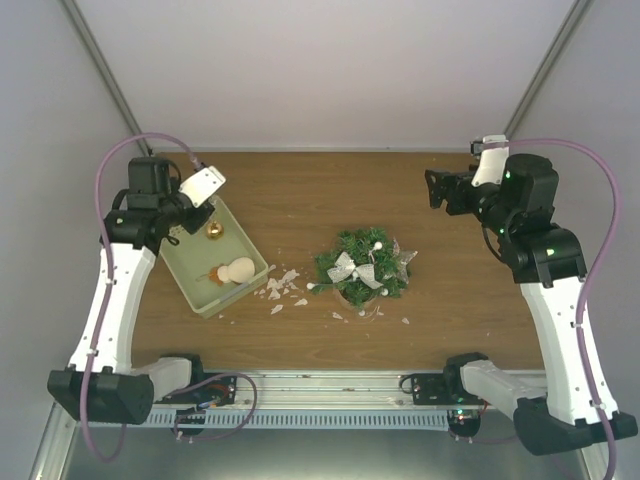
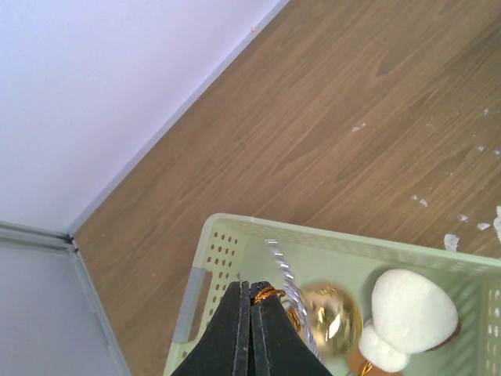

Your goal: Decorate the small christmas tree

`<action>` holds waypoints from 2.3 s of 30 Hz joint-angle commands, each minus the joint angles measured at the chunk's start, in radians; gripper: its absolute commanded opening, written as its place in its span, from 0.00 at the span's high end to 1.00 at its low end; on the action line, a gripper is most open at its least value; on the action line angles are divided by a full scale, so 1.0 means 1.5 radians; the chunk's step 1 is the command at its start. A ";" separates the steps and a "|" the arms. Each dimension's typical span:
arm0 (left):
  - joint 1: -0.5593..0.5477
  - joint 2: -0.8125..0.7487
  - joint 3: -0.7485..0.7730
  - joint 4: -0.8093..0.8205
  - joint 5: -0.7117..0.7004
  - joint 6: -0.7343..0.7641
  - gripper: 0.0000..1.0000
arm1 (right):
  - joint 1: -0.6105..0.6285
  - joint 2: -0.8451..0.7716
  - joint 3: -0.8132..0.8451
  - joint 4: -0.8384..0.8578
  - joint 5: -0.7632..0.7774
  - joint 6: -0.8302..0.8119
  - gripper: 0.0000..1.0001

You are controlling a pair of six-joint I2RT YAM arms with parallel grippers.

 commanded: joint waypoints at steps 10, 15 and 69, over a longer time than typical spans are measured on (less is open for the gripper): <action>0.036 -0.086 -0.248 0.110 -0.074 0.046 1.00 | -0.005 -0.014 -0.028 0.007 -0.035 0.001 0.05; 0.050 -0.073 -0.244 0.113 -0.076 0.055 1.00 | -0.005 -0.011 -0.039 0.016 -0.047 0.008 0.04; 0.101 0.220 -0.281 0.315 -0.107 0.028 0.52 | -0.006 -0.015 -0.099 0.036 -0.054 0.004 0.02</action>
